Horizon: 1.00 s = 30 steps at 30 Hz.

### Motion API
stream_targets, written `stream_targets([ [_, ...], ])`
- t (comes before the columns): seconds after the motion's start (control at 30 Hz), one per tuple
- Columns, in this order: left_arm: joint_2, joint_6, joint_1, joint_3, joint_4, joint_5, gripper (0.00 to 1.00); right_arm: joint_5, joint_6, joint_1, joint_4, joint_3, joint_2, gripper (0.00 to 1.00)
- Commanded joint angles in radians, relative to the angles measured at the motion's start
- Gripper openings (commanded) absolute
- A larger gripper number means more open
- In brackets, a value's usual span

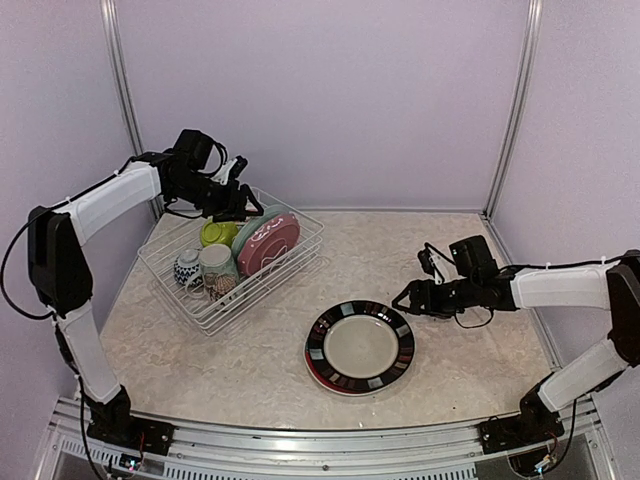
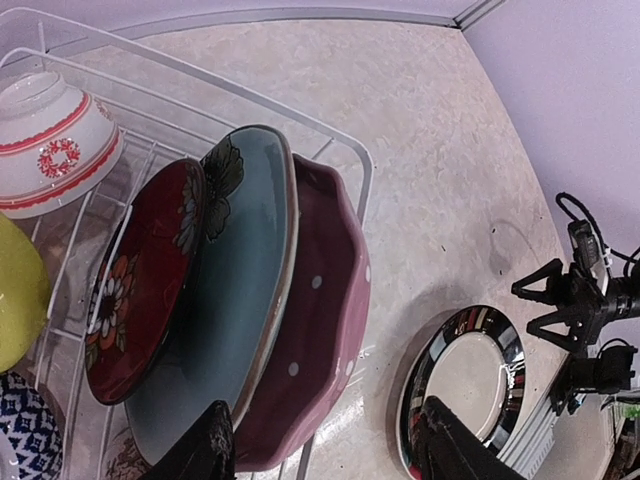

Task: Unload the mixed dishes from the dish rack
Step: Grab the plate from the dish rack.

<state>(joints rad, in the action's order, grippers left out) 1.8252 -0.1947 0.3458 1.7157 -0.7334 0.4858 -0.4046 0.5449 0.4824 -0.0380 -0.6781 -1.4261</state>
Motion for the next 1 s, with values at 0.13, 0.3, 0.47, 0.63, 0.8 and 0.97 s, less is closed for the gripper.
stream_targets([
  [0.13,0.089,0.038,-0.022,0.104,-0.068,-0.067,0.52,0.074,-0.036,0.005,-0.042,-0.035,0.064,0.82],
  [0.3,0.184,0.125,-0.022,0.194,-0.182,-0.048,0.47,0.097,-0.032,0.005,-0.025,-0.018,0.110,0.82],
  [0.47,0.204,0.137,-0.022,0.208,-0.178,0.009,0.47,0.109,-0.032,0.005,-0.014,0.005,0.156,0.83],
  [0.63,0.232,0.154,-0.019,0.236,-0.161,0.042,0.38,0.105,-0.039,0.004,-0.041,0.003,0.181,0.83],
  [0.8,0.266,0.191,-0.020,0.254,-0.160,0.063,0.28,0.115,-0.042,0.004,-0.025,0.020,0.240,0.83],
  [0.97,0.276,0.225,-0.020,0.245,-0.158,0.076,0.33,0.130,-0.039,0.003,-0.005,0.040,0.302,0.84],
])
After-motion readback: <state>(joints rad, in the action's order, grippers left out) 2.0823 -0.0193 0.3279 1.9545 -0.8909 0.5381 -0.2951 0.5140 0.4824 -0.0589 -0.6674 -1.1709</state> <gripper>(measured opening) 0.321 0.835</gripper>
